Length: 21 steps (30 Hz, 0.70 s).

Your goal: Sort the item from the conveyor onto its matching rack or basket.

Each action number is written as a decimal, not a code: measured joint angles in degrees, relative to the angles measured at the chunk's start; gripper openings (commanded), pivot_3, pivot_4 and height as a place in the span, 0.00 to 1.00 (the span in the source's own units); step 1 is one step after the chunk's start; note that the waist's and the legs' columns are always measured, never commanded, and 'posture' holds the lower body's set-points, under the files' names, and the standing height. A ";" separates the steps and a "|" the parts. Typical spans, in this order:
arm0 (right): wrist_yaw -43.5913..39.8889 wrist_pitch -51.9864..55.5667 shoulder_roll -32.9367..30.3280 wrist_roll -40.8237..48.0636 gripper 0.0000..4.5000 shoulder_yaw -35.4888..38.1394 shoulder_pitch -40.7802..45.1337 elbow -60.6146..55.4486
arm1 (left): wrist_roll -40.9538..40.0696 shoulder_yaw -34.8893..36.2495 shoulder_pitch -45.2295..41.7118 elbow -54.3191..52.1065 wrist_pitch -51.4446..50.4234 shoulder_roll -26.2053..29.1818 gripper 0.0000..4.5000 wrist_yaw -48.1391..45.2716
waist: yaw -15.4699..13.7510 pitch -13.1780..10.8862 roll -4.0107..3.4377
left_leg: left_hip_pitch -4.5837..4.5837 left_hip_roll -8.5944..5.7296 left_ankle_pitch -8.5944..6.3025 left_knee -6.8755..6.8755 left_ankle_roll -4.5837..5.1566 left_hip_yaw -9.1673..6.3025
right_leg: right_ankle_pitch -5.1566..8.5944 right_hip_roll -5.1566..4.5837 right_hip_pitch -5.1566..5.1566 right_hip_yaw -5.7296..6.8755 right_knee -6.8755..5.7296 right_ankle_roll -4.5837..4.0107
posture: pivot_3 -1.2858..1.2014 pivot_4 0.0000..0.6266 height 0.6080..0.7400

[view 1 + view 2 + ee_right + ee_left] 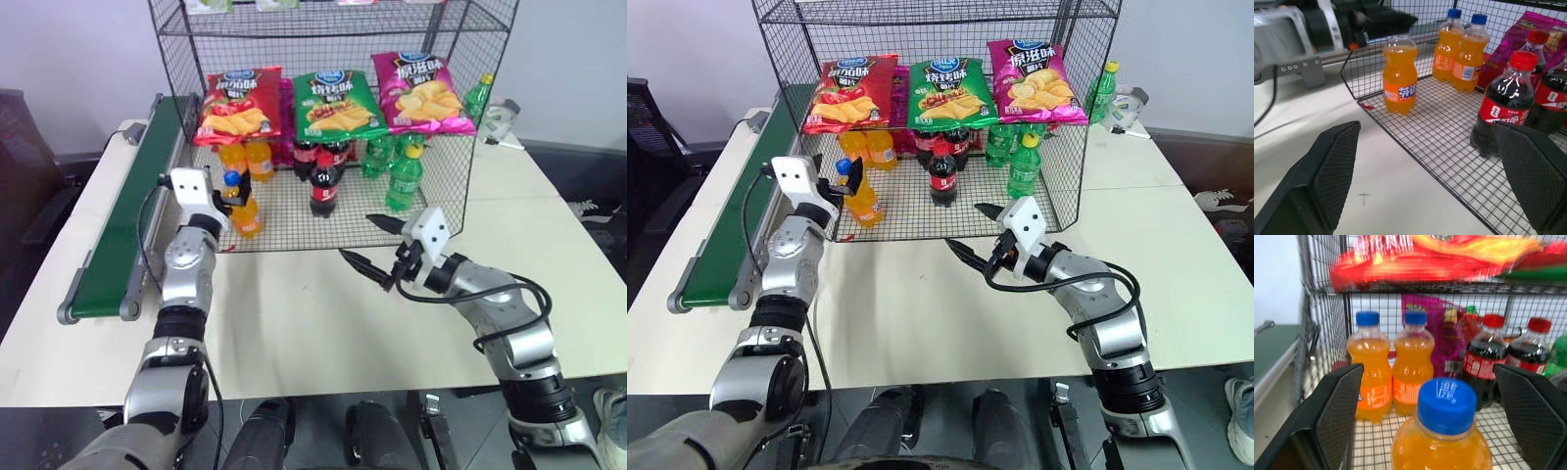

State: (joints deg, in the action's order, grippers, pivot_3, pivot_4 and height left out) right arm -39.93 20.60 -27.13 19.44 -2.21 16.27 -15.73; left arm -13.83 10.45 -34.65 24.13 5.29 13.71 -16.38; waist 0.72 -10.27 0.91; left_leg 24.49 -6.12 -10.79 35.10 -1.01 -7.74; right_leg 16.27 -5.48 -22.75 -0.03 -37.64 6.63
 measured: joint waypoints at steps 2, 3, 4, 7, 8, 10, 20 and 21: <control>-0.25 0.05 -0.82 0.04 1.00 0.61 0.05 0.00 | -1.65 -0.18 2.40 -6.29 -4.89 1.88 0.98 -1.70 | -0.01 0.00 0.00 | 0.00 0.00 0.00 0.00 0.00 0.00 | 0.00 0.00 0.00 0.00 0.00 0.00 | 0.52 0.24 1.00; -0.43 0.10 -1.23 0.07 1.00 0.90 0.11 0.02 | -2.66 -0.23 3.71 -9.45 -7.90 3.47 0.98 -2.98 | 0.02 0.00 0.00 | -0.01 0.00 0.00 0.00 0.00 0.00 | 0.00 0.00 0.00 -0.01 0.00 0.00 | 0.52 0.24 1.00; -0.68 0.14 -1.71 0.25 1.00 1.30 0.11 0.05 | -4.01 -0.32 5.54 -13.38 -11.91 6.35 0.98 -4.94 | 0.20 0.00 0.00 | 0.00 0.03 0.00 -0.01 0.00 0.01 | 0.00 0.00 -0.01 -0.03 0.00 -0.01 | 0.52 0.24 1.00; -1.47 0.29 -4.30 0.75 1.00 3.91 -0.09 0.91 | -6.74 0.78 9.64 -21.87 -21.35 14.23 0.98 -8.87 | 0.10 0.01 -0.06 | -0.02 0.04 0.00 -0.04 0.00 0.01 | 0.01 0.00 -0.01 -0.04 0.00 -0.03 | 0.52 0.24 1.00; -2.00 0.29 -5.07 1.06 1.00 4.56 -0.06 1.20 | -7.93 1.16 11.65 -24.70 -24.16 17.01 0.98 -10.55 | 0.06 0.01 -0.06 | -0.03 0.04 0.00 -0.04 0.00 0.01 | 0.01 -0.03 0.00 -0.05 0.01 -0.03 | 0.52 0.24 1.00; -2.89 0.29 -6.23 1.38 1.00 5.79 -0.30 1.99 | -9.61 2.39 15.34 -27.98 -28.79 21.44 0.98 -13.45 | 0.04 0.01 -0.07 | -0.04 0.04 -0.01 -0.05 0.00 0.02 | 0.02 -0.07 0.01 -0.06 0.02 -0.04 | 0.52 0.24 1.00; -6.10 0.28 -9.52 2.06 1.00 7.57 -0.20 4.88 | -13.74 8.34 26.46 -35.42 -37.06 25.57 0.98 -17.16 | -0.15 0.01 -0.08 | -0.03 0.08 -0.02 -0.09 0.00 -0.01 | 0.04 -0.13 0.01 -0.12 0.06 -0.08 | 0.52 0.24 1.00; -6.24 0.27 -9.55 2.05 1.00 7.58 -0.20 4.88 | -13.82 8.39 27.10 -35.90 -37.26 25.56 0.98 -17.16 | -0.15 0.01 -0.08 | -0.03 0.08 -0.02 -0.08 0.00 -0.01 | 0.05 -0.13 0.02 -0.12 0.06 -0.11 | 0.52 0.24 1.00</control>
State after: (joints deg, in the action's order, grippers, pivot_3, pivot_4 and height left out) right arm -46.17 20.87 -36.68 21.49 5.37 16.07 -10.85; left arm -27.66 18.84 -7.55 -11.78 -31.96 39.27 -33.54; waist 0.57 -10.27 0.84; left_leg 24.46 -6.04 -10.82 35.02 -1.01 -7.75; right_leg 16.32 -5.61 -22.73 -0.15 -37.58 6.52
